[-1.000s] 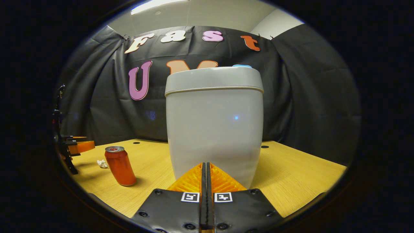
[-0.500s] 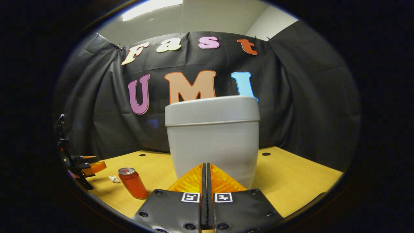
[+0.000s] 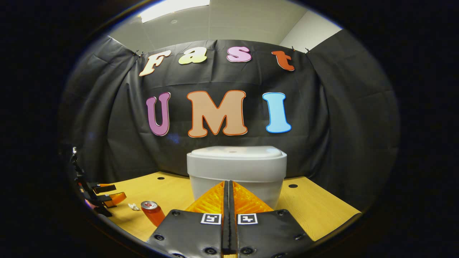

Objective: Press the lid of the desktop garbage bin to open it, pick up the crumpled paper on the desktop and throw it into the bin, then pick up the pop can on the desktop and drop it into the bin, and finally close the garbage bin lid.

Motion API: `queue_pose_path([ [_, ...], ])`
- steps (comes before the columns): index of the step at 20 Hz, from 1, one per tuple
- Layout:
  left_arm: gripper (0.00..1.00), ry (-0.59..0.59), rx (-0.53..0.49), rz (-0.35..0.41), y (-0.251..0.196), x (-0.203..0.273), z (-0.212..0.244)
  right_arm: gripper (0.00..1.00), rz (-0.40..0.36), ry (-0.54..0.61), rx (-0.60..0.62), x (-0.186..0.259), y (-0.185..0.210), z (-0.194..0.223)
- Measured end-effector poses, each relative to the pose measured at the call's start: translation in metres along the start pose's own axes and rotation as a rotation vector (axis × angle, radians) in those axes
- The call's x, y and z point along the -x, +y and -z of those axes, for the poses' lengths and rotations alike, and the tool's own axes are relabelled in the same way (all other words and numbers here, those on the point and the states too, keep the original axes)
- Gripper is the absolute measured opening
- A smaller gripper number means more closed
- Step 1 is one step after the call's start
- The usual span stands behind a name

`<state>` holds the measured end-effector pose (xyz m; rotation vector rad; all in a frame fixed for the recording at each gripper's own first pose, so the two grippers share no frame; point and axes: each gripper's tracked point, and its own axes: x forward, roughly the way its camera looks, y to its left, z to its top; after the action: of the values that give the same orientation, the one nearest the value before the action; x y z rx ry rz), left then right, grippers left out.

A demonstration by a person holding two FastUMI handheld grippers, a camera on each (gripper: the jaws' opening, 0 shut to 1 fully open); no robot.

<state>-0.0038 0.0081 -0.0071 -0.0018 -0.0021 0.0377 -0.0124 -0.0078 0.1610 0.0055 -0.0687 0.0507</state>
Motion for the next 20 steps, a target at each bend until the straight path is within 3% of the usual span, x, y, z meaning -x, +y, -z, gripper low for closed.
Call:
queue_pose_path([
  [8,0.97,0.000,0.000,-0.001,0.000,0.000,0.001,0.03,0.008,-0.058,0.052,-0.033,-0.006,-0.062],
  [20,0.96,-0.001,0.000,-0.001,0.000,0.000,0.003,0.02,-0.014,0.008,0.057,-0.075,0.001,-0.043],
])
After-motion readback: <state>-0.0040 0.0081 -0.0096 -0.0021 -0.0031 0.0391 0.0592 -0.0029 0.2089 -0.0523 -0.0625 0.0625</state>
